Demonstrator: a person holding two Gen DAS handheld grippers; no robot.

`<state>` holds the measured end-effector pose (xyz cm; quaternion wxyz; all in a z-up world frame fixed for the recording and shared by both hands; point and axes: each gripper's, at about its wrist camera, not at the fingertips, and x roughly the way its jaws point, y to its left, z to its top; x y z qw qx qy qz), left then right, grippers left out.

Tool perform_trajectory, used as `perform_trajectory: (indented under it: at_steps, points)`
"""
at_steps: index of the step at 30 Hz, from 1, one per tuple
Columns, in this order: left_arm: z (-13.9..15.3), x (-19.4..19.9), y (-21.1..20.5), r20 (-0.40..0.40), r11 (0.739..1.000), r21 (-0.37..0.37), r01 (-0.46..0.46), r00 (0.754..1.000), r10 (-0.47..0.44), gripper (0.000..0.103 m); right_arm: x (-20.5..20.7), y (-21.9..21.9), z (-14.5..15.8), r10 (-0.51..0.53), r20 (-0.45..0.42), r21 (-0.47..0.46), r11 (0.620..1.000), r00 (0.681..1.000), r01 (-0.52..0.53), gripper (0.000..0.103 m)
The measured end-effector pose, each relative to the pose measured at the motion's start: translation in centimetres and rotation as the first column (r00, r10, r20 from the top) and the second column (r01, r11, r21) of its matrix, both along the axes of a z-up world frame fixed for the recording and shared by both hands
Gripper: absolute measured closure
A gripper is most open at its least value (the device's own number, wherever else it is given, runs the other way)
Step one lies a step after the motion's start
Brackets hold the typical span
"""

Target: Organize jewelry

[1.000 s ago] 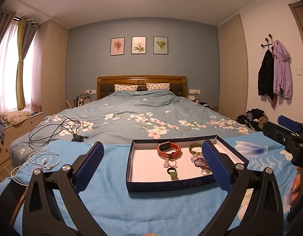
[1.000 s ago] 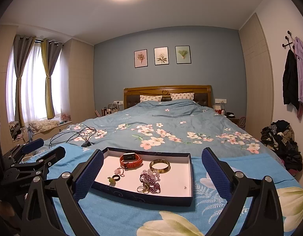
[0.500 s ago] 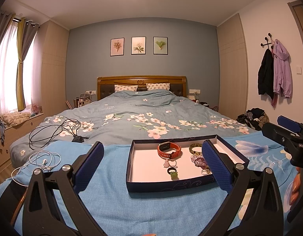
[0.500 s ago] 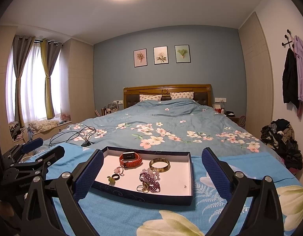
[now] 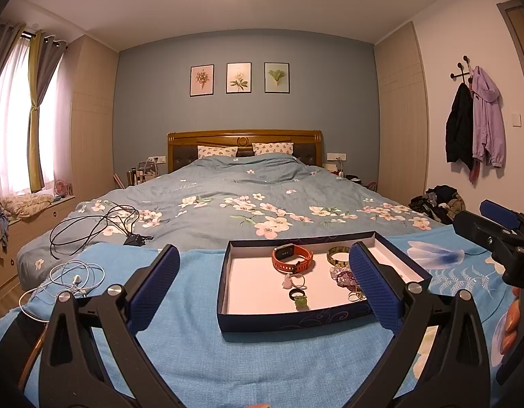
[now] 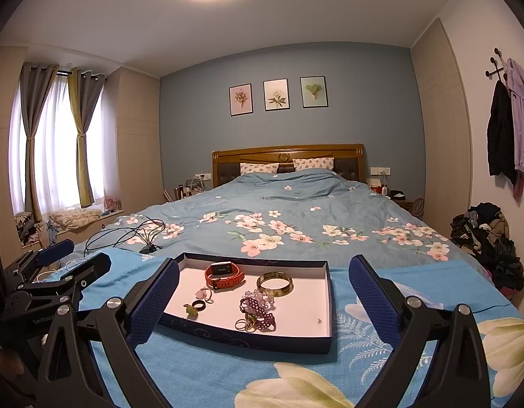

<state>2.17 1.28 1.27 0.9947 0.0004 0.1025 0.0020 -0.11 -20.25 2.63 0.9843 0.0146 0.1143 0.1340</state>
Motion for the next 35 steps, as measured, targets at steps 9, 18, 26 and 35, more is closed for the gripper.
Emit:
perform_trajectory:
  at_steps: [9, 18, 26, 35]
  points:
    - [0.0, 0.0, 0.0, 0.001, 1.000, -0.002, -0.001, 1.000, 0.001, 0.005, 0.1, -0.1, -0.1, 0.000, -0.004, 0.002, 1.000, 1.000, 0.000, 0.007]
    - [-0.2, 0.1, 0.0, 0.010, 1.000, 0.005, -0.003, 1.000, 0.003, 0.005, 0.1, -0.2, -0.2, 0.001, -0.004, 0.001, 1.000, 1.000, -0.001, 0.007]
    - [-0.4, 0.1, -0.4, 0.012, 1.000, 0.018, 0.025, 1.000, -0.026, 0.005, 0.2, -0.1, -0.3, 0.007, -0.012, -0.006, 1.000, 1.000, -0.007, 0.007]
    - [-1.2, 2.1, 2.0, -0.122, 0.999, -0.035, 0.024, 0.992, -0.028, 0.005, 5.1, -4.0, -2.2, -0.085, -0.283, -0.194, 0.980, 0.955, 0.030, 0.007]
